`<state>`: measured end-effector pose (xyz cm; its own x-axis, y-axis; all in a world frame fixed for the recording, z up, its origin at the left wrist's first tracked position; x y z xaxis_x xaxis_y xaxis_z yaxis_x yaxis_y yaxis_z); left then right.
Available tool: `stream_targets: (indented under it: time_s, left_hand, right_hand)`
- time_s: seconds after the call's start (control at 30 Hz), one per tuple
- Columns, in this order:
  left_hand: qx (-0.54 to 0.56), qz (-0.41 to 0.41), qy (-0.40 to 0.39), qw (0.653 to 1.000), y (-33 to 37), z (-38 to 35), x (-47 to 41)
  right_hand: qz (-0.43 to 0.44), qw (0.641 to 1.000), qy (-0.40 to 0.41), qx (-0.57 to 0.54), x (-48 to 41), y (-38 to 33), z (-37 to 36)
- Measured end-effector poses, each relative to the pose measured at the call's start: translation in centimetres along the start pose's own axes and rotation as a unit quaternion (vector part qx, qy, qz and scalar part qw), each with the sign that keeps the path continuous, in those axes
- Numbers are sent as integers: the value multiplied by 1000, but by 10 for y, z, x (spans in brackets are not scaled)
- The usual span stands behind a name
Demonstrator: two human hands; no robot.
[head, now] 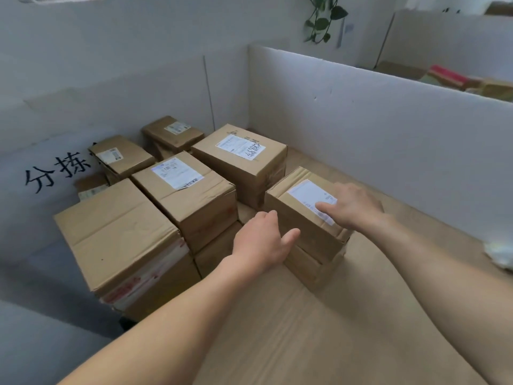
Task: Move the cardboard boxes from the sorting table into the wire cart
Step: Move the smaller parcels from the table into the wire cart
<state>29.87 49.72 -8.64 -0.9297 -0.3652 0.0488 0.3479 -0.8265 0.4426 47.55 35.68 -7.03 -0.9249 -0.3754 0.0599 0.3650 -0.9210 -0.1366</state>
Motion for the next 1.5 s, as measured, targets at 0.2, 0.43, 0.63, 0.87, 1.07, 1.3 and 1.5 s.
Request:
stream_targets:
  time_s: [0.2, 0.43, 0.63, 0.87, 1.07, 1.3, 1.5]
  left_hand:
    - [14, 34, -25, 999, 5, -17, -18]
    - [40, 66, -17, 997, 7, -26, -30]
    - [106, 87, -5, 991, 7, -29, -26]
    - [134, 103, 16, 985, -3, -19, 2]
    - [146, 123, 41, 981, -23, -6, 56]
    - [169, 142, 63, 973, -57, 10, 158]
    - [199, 175, 92, 960, -90, 19, 277]
  right_hand:
    - [-36, 999, -12, -21, -13, 9, -15]
    - [-51, 993, -55, -94, -16, 5, -23]
    - [-48, 985, -80, -147, 1, 0, -30]
    - [-39, 983, -72, -167, 40, -11, -30]
    - [-20, 979, -65, -191, 97, -35, -31]
    - [14, 978, -70, -196, 187, -74, -40]
    - [71, 975, -91, -191, 285, -115, -55]
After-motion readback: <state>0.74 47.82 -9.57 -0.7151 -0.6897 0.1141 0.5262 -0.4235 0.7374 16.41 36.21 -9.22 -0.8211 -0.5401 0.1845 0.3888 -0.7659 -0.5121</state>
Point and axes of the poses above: each hand's wrist, its own x-axis away from the middle knuckle, its own z-axis out of the back of the hand, y = z × x, the point moved 1 cm from there along -x, towards the middle knuckle, and after that the axes turned 5 degrees about -z, right-handed, at the moved point
